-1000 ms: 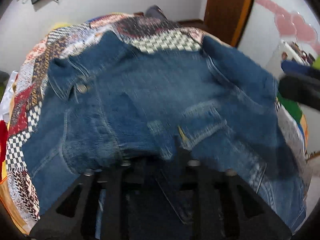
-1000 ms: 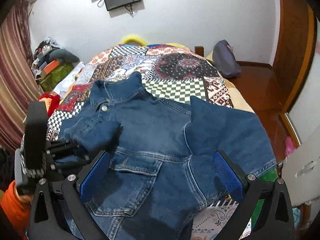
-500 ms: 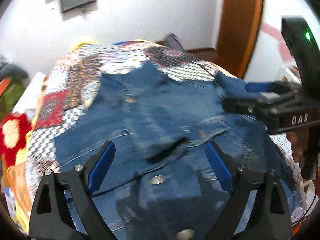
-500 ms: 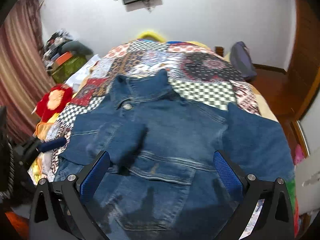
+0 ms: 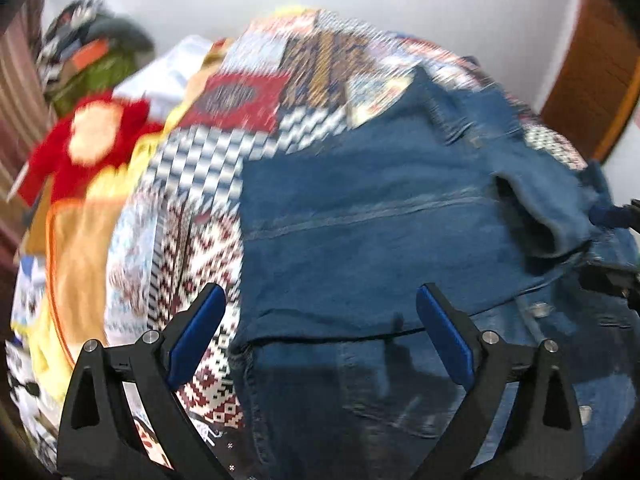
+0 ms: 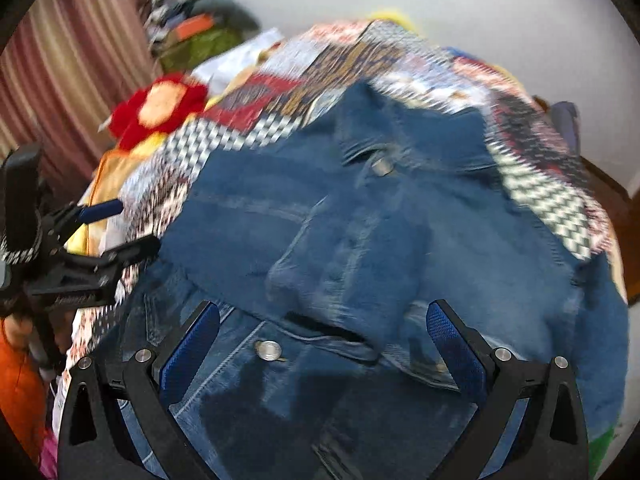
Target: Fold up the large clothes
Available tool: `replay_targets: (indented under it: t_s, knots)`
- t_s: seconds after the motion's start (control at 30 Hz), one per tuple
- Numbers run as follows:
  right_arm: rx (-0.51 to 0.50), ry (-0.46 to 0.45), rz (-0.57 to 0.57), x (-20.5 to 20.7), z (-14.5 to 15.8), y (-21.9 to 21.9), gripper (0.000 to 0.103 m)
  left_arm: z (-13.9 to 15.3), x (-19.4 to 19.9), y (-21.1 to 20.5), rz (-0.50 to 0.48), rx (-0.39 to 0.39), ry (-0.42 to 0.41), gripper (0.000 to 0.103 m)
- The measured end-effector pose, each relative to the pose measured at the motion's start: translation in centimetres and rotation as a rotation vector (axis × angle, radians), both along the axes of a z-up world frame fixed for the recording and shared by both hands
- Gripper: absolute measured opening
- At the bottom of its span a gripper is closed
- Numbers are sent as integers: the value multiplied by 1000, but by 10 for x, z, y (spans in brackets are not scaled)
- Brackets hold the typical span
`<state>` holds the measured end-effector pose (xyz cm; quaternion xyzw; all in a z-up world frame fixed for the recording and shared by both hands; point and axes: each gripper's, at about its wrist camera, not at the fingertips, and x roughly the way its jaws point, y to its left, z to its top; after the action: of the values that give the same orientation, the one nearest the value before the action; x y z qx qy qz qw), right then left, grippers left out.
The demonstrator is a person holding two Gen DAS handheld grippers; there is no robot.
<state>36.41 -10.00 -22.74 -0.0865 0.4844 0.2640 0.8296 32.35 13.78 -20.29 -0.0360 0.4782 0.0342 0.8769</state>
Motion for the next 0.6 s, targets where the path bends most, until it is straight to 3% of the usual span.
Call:
replay_targets:
  t_s: [0.13, 0.23, 0.33, 0.4, 0.43, 0.53, 0.6]
  knots:
    - [-59, 79, 29, 15, -29, 19, 103, -33, 6, 12, 30, -52, 73, 97]
    - [-113, 99, 25, 27, -47, 25, 103, -50, 6, 13, 32, -165, 118, 97]
    - [-120, 131, 22, 37, -57, 20, 100, -57, 7, 2, 12, -107, 118, 99]
    - [-112, 124, -2, 40, -56, 14, 90, -57, 6, -8, -7, -49, 112, 100]
    - [-117, 115, -8, 42, -55, 11, 80, -57, 5, -10, -10, -38, 109, 100]
    - [-127, 89, -27, 44, -51, -2, 63, -58, 5, -7, -7, -52, 112, 100]
    - [-119, 86, -41, 45, -48, -11, 58, -59, 4, -5, -3, -57, 115, 100]
